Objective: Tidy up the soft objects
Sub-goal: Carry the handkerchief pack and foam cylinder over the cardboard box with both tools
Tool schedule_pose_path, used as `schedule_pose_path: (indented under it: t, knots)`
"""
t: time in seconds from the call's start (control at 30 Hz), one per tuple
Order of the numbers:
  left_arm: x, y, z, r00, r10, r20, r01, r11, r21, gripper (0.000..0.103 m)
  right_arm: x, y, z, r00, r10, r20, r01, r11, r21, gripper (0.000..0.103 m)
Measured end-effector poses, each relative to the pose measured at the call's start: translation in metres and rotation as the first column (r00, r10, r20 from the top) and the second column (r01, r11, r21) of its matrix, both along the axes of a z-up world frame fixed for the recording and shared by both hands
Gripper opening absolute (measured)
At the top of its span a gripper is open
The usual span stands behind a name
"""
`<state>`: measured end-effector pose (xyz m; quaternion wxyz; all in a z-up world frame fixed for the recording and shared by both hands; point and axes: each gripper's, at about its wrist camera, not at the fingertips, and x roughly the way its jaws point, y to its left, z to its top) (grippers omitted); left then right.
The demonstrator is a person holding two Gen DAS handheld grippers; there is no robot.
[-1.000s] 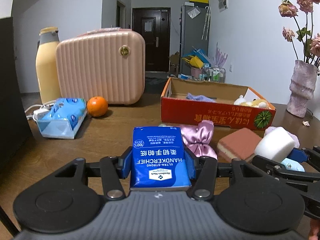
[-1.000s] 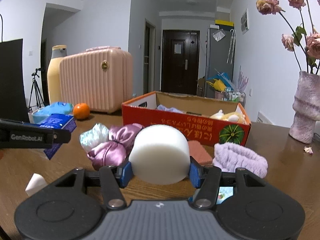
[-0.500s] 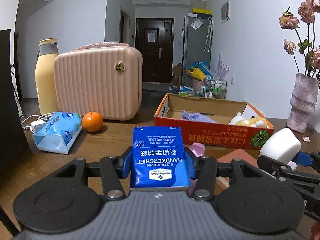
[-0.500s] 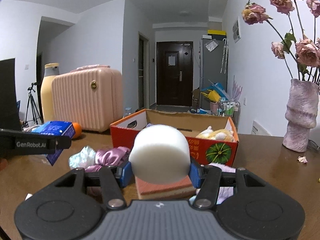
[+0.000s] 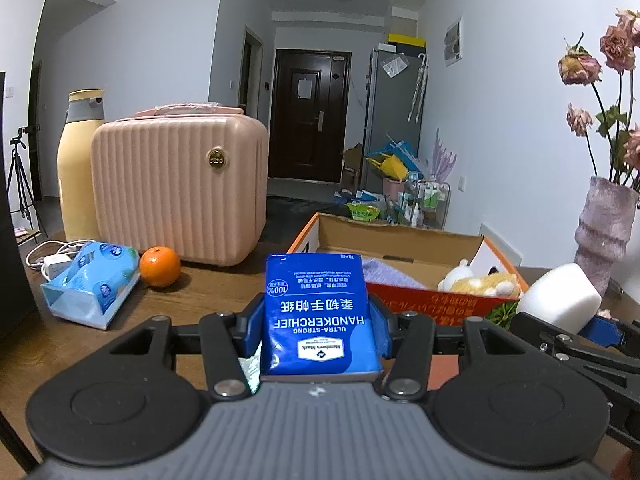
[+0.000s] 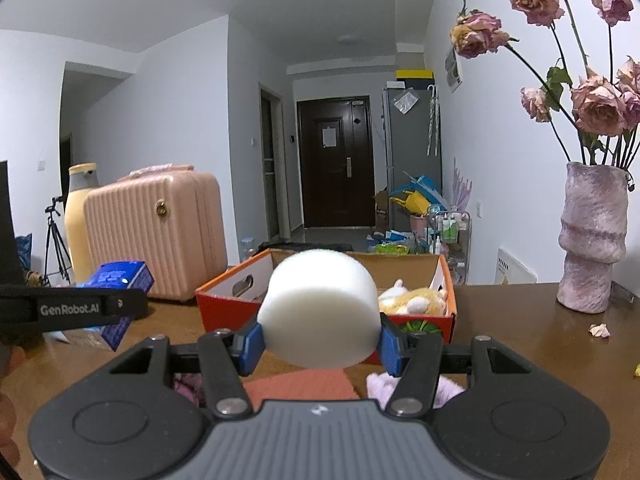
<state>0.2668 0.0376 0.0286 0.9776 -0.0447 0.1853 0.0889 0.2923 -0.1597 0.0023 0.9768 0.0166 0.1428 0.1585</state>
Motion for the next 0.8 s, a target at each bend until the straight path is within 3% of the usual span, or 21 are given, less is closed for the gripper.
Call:
schedule_pose_path:
  t: [0.8]
  knots:
    - [0.058,-0.025,0.006,0.999,0.005,0.033,-0.004,1.000,-0.028,0.053,0.050,-0.009,0.010,0.999,-0.041,0.017,0.041,0.999,0.022,0.056]
